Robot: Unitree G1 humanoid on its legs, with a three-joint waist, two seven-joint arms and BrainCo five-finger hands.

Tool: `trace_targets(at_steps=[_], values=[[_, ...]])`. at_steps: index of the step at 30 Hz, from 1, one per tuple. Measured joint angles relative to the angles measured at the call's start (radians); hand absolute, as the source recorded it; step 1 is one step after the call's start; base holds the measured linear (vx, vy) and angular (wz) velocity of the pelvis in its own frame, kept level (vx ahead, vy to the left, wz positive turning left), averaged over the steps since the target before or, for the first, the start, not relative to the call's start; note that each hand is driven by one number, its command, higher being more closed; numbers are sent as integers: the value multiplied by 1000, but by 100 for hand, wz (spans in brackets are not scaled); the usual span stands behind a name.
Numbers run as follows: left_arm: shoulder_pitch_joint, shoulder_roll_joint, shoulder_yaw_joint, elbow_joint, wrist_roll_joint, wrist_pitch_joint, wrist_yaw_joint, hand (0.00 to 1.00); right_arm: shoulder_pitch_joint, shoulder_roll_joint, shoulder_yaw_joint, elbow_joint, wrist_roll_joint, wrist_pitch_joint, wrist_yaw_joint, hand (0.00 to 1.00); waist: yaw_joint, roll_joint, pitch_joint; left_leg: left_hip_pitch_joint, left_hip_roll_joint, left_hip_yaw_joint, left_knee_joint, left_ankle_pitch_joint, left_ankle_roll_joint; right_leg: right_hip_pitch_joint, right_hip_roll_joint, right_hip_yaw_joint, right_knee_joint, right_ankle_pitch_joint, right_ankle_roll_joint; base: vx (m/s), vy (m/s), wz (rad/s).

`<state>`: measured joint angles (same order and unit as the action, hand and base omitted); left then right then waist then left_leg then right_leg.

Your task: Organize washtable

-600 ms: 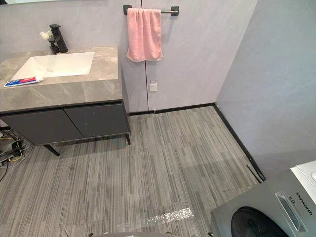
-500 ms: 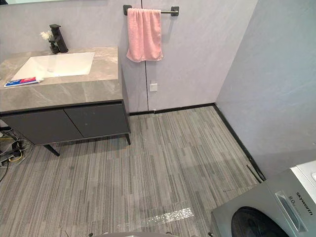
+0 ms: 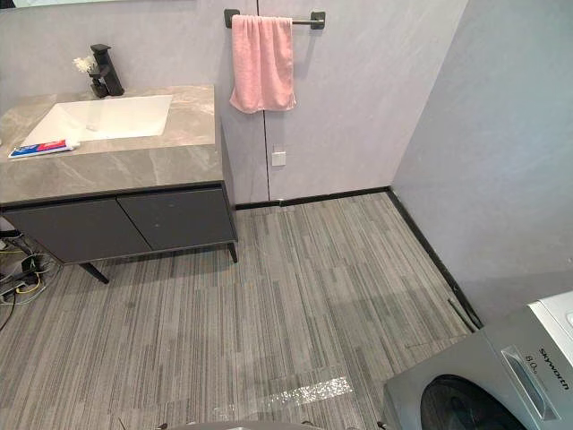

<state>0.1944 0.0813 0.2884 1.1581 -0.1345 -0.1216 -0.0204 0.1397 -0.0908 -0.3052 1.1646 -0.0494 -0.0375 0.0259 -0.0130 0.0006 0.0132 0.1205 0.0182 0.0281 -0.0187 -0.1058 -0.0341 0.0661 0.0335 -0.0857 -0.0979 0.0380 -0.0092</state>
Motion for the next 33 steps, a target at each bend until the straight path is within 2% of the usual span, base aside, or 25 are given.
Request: trace_targets(at_steps=[20, 23, 24, 26, 28, 29, 30, 31, 32, 33], values=[[1, -9, 34, 1, -1, 1, 0, 0, 2, 3, -13, 0, 10, 2, 1, 0, 1, 2, 1, -8, 0, 0, -1, 0, 0, -1, 0, 0, 0, 0, 0, 0, 0, 0], [-1, -20, 63, 0, -1, 1, 0, 0, -9, 4, -14, 0, 14, 4, 2, 0, -1, 4, 10, -17, 3, -4, 4, -1, -1, -15, 1, -9, 26, -19, -2, -6, -5, 10], [-21, -21, 76, -1, -3, 2, 1, 0, -18, 7, -17, -2, 24, 4, 2, 0, -5, 2, 29, -56, 8, -25, 63, -33, -10, -68, -2, -30, 132, -83, -4, -27, -20, 31], [-30, -21, 81, -12, -4, 1, 0, 0, -25, 10, -19, -2, 40, 4, 2, 0, -2, -1, 57, -80, 13, -31, 136, -77, -17, -82, -3, -46, 198, -125, -13, -38, -32, 25], [-18, -42, 142, -44, -5, 3, 1, 0, -14, 10, -3, -36, 44, 4, 1, 0, 9, 3, 72, -119, 39, -23, 295, -152, -48, -88, 6, -51, 277, -191, -31, 1, -59, 13], [-23, -48, 180, -58, -12, 5, 0, 0, -8, 23, 14, -76, 43, 3, 0, 0, 12, -2, 91, -247, 57, 9, 581, -147, -52, -88, 5, -58, 302, -218, -54, 30, -76, 20], [-25, -51, 182, -66, -13, 5, 1, 0, -8, 23, 19, -82, 44, 3, 0, 0, 13, -1, 95, -280, 62, 15, 649, -132, -42, -87, 5, -59, 307, -221, -55, 30, -71, 8], [-25, -64, 184, -91, -15, 6, 1, 0, -10, 15, 45, -100, 44, 2, 0, 0, 34, -7, 108, -385, 98, 46, 837, -120, -25, -79, 5, -57, 318, -235, -65, 90, -49, -14], [-20, -68, 182, -98, -23, 7, 1, 0, -18, 12, 64, -115, 43, 3, -1, 0, 35, 4, 117, -449, 135, 80, 929, -124, -30, -61, 1, -55, 321, -251, -68, 131, -24, -13], [-17, -70, 179, -101, -24, 7, 1, 0, -21, 8, 76, -123, 43, 3, -2, 0, 35, 2, 120, -471, 144, 92, 940, -124, -30, -53, -3, -54, 321, -258, -67, 192, 6, -3]])
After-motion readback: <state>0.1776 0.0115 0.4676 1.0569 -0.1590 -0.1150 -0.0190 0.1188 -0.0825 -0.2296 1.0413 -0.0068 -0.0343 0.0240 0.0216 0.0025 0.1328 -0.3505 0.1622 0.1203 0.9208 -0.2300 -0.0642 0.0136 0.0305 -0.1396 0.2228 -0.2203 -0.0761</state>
